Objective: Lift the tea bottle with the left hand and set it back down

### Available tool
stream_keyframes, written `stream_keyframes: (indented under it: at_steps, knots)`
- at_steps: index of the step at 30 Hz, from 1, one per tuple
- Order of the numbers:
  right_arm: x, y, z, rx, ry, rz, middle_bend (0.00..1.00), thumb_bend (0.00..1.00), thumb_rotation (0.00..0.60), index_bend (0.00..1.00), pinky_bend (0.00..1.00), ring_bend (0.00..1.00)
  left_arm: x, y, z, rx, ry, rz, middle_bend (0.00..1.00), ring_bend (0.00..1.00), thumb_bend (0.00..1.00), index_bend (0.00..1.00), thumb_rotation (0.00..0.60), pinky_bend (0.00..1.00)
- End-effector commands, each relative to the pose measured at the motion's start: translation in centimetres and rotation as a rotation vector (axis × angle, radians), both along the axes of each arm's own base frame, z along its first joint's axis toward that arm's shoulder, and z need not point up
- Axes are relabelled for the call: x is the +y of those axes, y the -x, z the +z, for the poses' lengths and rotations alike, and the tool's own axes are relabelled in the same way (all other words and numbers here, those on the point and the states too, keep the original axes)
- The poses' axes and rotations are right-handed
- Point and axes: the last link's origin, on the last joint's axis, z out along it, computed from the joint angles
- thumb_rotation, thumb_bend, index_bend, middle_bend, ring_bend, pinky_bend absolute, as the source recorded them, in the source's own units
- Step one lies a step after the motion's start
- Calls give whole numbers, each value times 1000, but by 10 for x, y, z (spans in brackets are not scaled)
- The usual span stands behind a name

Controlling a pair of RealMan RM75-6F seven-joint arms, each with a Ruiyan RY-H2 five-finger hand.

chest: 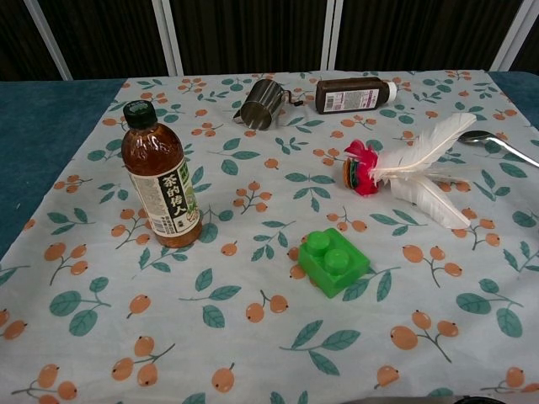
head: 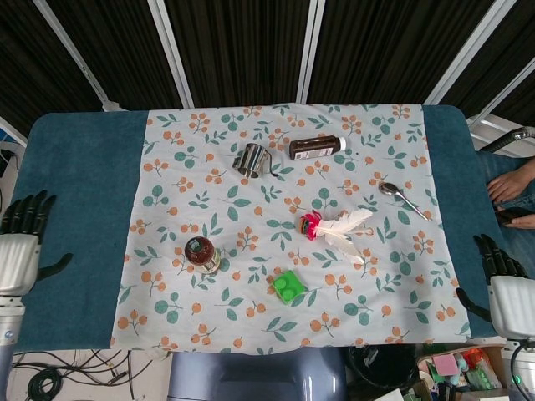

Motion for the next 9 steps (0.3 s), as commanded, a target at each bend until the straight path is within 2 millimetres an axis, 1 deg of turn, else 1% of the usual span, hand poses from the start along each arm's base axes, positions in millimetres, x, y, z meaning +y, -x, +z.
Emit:
stream_keyframes:
  at_steps: [1,5,9]
  knots:
    - [0,-1,0,6,-4,8,64,158,600,58,261,175,-19,13,12,-59,-30,54,25,0,148,0,600,59]
    - [1,-1,-1,7,-7,11,64,157,600,58,260,175,-32,24,20,-100,-58,83,23,0,148,0,600,51]
    - [1,-1,-1,10,-10,13,72,158,600,58,260,175,-35,26,24,-124,-49,88,23,0,148,0,600,50]
